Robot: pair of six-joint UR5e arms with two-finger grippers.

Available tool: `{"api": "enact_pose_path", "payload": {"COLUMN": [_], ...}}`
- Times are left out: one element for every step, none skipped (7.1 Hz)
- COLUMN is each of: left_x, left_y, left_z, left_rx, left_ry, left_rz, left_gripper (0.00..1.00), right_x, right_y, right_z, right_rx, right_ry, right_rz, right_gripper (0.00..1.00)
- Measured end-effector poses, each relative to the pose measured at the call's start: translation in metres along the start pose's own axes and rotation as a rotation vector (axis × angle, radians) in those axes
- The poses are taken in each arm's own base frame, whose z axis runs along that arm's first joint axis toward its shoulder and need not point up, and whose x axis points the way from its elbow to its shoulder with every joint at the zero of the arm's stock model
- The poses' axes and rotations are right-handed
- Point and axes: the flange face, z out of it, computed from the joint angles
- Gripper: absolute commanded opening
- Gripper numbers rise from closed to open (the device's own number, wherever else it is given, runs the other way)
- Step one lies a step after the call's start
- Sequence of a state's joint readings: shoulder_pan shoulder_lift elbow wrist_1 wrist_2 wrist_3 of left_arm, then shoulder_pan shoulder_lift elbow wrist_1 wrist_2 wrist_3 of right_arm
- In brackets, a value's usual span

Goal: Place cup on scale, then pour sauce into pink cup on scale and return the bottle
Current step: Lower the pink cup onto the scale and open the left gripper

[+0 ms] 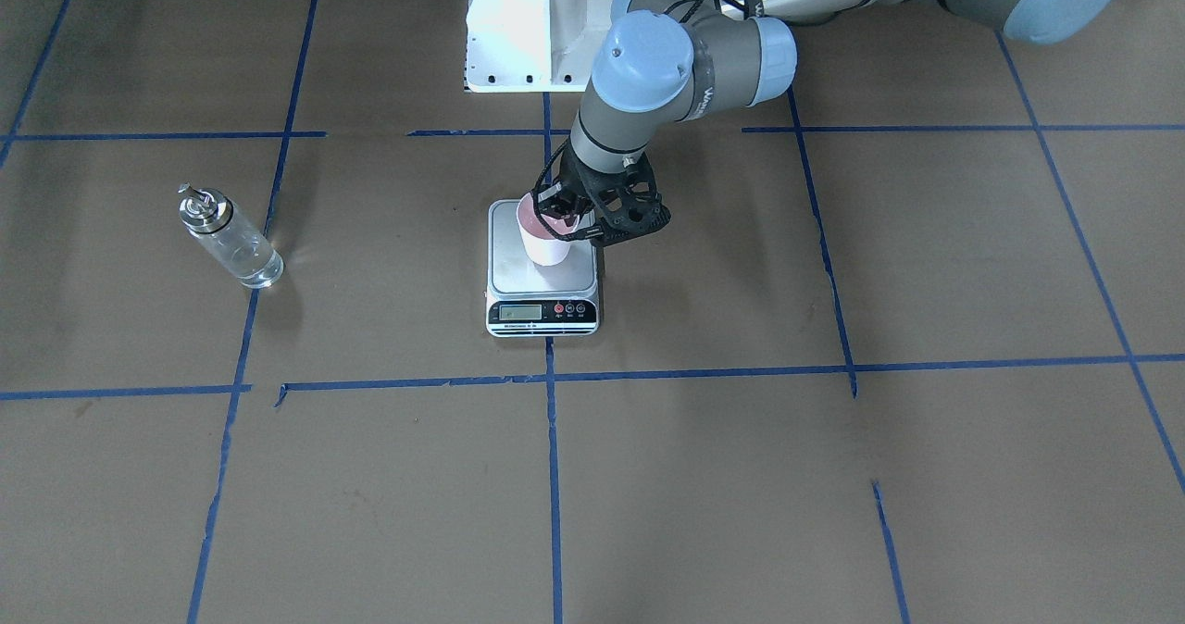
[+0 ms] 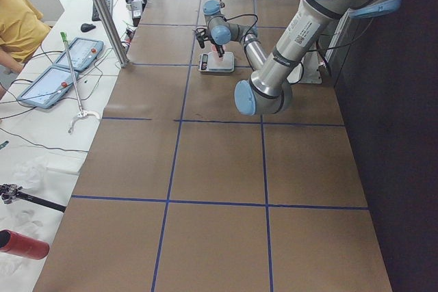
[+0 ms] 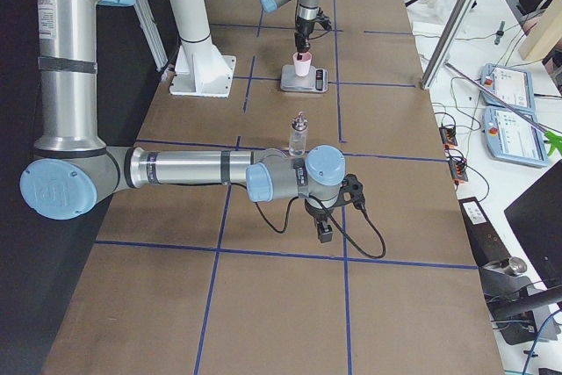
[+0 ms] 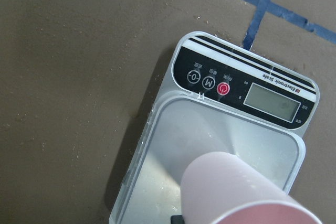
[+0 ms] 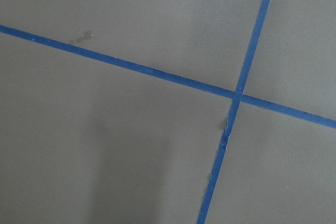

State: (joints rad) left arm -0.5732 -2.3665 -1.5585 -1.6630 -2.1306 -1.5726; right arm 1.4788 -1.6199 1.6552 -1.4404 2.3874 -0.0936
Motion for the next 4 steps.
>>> {"api": "enact_pose_path", "payload": {"left_x": [0.0003, 0.0012, 0.0019, 0.0022], "left_y": [0.0017, 0.0033, 0.0044, 0.0048], "left_z": [0.0011, 0.0013, 0.0015, 0.0014], "left_rx": [-0.002, -0.004, -0.006, -0.006], "left_ry": [0.000, 0.001, 0.002, 0.003], "left_rz": [0.003, 0.006, 0.008, 0.008], "left_gripper": [0.00, 0.09, 0.21, 0.38], "right_x": [0.0000, 0.0000, -0.0001, -0.0001], "right_y": [0.0000, 0.0000, -0.0001, -0.0001], "right_z": [0.0000, -0.0001, -0.0001, -0.0001], "right_rx": [0.000, 0.000, 0.000, 0.000], "right_ry": [0.000, 0.000, 0.001, 0.001], "right_rz": [0.000, -0.001, -0.002, -0.002], "right_gripper": [1.00, 1.00, 1.00, 1.00]}}
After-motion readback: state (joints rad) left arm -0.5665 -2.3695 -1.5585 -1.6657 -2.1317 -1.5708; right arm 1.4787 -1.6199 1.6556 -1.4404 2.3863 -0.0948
